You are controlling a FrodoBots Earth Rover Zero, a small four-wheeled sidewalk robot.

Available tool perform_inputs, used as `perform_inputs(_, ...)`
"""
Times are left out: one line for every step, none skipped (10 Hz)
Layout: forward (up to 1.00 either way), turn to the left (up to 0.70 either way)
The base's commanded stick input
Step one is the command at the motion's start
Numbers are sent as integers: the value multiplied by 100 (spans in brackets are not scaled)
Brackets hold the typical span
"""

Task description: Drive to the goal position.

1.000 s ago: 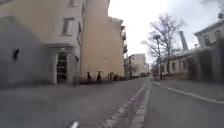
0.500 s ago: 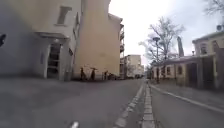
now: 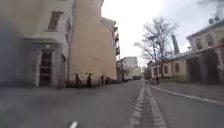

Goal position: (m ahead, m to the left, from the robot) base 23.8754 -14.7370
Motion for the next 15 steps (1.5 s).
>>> perform_inputs(100,-30)
perform_inputs(100,-40)
perform_inputs(100,-27)
perform_inputs(100,-10)
perform_inputs(100,0)
perform_inputs(100,0)
perform_inputs(100,-5)
perform_inputs(100,-34)
perform_inputs(100,-40)
perform_inputs(100,-40)
perform_inputs(100,-9)
perform_inputs(100,0)
perform_inputs(100,0)
perform_inputs(100,0)
perform_inputs(100,0)
